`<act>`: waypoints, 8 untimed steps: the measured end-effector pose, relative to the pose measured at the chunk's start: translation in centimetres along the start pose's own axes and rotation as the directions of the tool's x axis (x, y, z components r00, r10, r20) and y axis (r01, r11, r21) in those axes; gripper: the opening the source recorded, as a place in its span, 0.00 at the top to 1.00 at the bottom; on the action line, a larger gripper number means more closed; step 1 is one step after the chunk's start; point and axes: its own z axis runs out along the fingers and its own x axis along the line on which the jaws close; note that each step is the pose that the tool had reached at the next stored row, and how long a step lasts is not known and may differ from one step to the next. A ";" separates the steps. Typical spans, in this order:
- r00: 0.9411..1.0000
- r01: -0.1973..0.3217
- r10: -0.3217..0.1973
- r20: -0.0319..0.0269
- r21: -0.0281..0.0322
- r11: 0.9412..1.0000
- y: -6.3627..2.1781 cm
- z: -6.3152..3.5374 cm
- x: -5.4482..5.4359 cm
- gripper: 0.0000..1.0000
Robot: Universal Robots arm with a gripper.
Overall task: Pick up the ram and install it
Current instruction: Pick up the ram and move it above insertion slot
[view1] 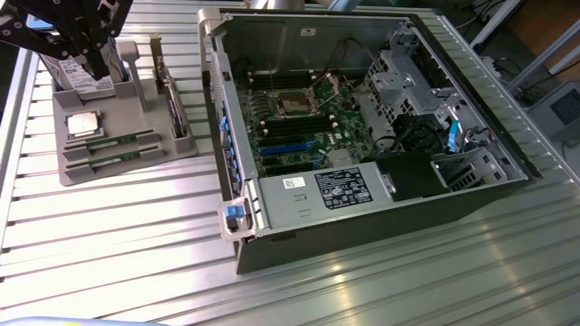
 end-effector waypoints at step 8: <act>0.995 0.105 -0.105 -0.004 -0.002 0.995 0.00 0.00 0.0 0.89</act>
